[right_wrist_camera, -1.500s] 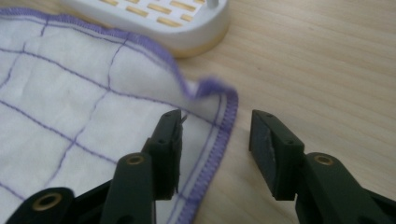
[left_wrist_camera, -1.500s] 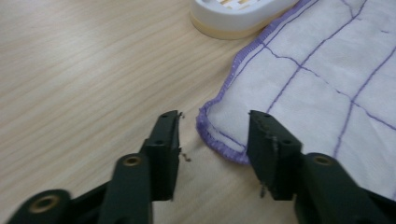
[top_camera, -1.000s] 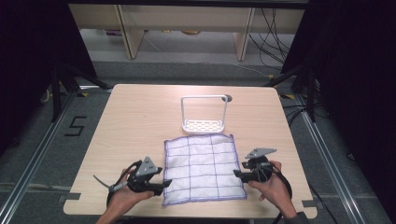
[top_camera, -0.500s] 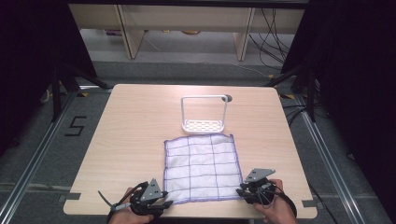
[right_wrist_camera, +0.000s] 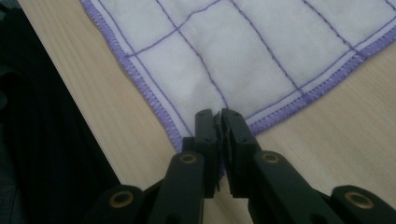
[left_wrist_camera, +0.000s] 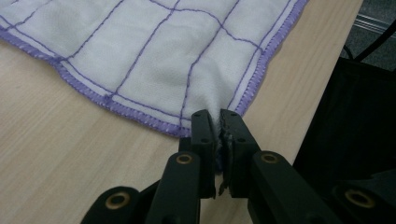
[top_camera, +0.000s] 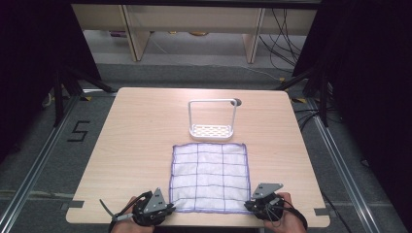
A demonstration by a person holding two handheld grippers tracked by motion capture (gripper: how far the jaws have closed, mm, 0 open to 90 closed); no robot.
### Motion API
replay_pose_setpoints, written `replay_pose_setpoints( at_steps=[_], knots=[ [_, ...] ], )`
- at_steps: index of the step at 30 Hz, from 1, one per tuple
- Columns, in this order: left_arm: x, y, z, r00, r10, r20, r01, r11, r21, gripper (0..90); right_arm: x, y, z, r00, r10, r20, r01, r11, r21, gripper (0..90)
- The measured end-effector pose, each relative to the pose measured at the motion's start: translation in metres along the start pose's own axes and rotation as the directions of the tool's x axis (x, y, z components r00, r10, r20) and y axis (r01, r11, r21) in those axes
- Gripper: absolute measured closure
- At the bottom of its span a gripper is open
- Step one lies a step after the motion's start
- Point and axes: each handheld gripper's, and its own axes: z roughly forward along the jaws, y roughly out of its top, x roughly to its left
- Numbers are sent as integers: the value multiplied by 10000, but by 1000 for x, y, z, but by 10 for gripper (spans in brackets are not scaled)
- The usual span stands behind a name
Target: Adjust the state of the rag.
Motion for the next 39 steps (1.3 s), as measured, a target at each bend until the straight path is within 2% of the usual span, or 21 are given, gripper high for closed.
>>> replay_pose_setpoints(
  at_steps=[1,3,4,5,7,9,10,11,14,15,19,21,24,26,29,31,34,36,37,38,39],
  knots=[
    [0,0,-1,9998,198,53,-198,9998,-31,828,-1,0,-1,9997,-20,-263,19,10000,-18,786],
    [0,0,-2,9999,61,112,-61,10000,-47,793,-2,0,-1,9994,42,-352,-50,9998,-214,733],
    [-1,0,-2,9998,-210,36,210,9997,-138,771,-3,0,-2,9994,-43,-333,28,9990,-446,694],
    [0,1,-4,9999,-71,79,73,9996,-288,689,-8,4,-8,9996,-218,-192,197,9944,-1037,593],
    [6,5,-8,9979,-645,-35,641,9956,-683,627,-12,8,-11,10000,-82,-18,78,9908,-1353,550],
    [19,12,-10,9923,-1192,-332,1146,9866,-1158,543,-23,17,-17,9987,239,454,-153,9832,-1819,496],
    [35,19,-12,9870,-1463,-664,1358,9806,-1415,505,-42,27,-18,9960,487,755,-296,9713,-2359,468],
    [35,19,-12,9870,-1463,-664,1358,9806,-1415,486,-42,27,-18,9960,487,755,-296,9713,-2359,468],
    [64,31,-7,9742,-2006,-1030,1807,9677,-1756,472,-74,44,-12,9921,915,857,-656,9615,-2670,477],
    [75,35,-4,9702,-2135,-1146,1915,9653,-1776,463,-83,50,-9,9884,1357,680,-1141,9596,-2571,481],
    [111,50,11,9523,-2613,-1574,2341,9568,-1723,433,-117,69,0,9817,1591,1050,-1284,9589,-2530,481],
    [124,55,19,9473,-2644,-1811,2395,9595,-1483,420,-128,76,5,9801,1667,1079,-1350,9578,-2538,492],
    [136,60,30,9370,-2980,-1826,2750,9511,-1408,419,-138,87,12,9789,1831,910,-1536,9522,-2640,493],
    [141,63,36,9381,-2911,-1876,2720,9547,-1209,414,-141,95,21,9806,1731,924,-1462,9586,-2445,493],
    [148,66,44,9285,-3151,-1965,2935,9469,-1315,416,-141,99,27,9825,1629,905,-1392,9643,-2252,496],
    [153,68,49,9257,-3215,-1992,3003,9450,-1295,420,-142,102,36,9818,1680,884,-1427,9603,-2396,498],
    [159,71,55,9319,-3083,-1911,2946,9507,-967,433,-145,105,44,9833,1600,866,-1408,9708,-1944,498],
    [164,72,58,9282,-3187,-1921,3035,9471,-1046,447,-148,108,50,9844,1582,777,-1422,9733,-1800,497],
    [166,73,60,9263,-3197,-1992,3062,9471,-962,449,-148,109,56,9828,1666,796,-1466,9662,-2121,496],
    [167,73,62,9283,-3086,-2075,2977,9511,-828,451,-150,111,56,9850,1554,749,-1410,9754,-1695,497],
    [168,74,65,9313,-2967,-2113,2889,9550,-677,454,-150,112,60,9839,1663,652,-1533,9735,-1697,523]
  ],
)
